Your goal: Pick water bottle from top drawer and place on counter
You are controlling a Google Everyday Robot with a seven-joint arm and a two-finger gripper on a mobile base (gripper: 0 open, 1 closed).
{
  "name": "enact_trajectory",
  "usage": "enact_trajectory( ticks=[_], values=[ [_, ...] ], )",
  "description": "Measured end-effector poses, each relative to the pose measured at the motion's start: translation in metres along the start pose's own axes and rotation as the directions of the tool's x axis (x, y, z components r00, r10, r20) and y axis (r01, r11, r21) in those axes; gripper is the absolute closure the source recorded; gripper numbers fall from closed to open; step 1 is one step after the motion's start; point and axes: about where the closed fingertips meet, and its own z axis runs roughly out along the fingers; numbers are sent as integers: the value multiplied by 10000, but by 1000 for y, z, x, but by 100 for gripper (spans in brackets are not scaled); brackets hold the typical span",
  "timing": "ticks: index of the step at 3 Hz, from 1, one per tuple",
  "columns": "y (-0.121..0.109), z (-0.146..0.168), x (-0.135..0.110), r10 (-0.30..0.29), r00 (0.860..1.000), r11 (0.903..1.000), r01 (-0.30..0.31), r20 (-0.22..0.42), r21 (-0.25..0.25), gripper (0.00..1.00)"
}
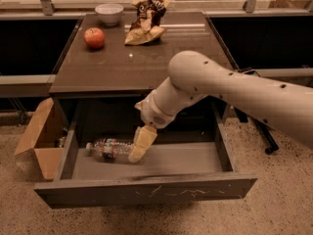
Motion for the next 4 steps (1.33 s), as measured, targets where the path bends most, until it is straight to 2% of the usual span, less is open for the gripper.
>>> enact_trajectory(
  ticks=[2, 3, 4],
  values=[
    [-29, 52, -13, -173, 9995, 9966, 153, 246, 804, 0],
    [-38, 83, -20, -217, 9990, 9955, 180, 385, 932, 0],
    [-39, 118, -24, -181, 9983, 9974, 142, 553, 708, 0]
  ],
)
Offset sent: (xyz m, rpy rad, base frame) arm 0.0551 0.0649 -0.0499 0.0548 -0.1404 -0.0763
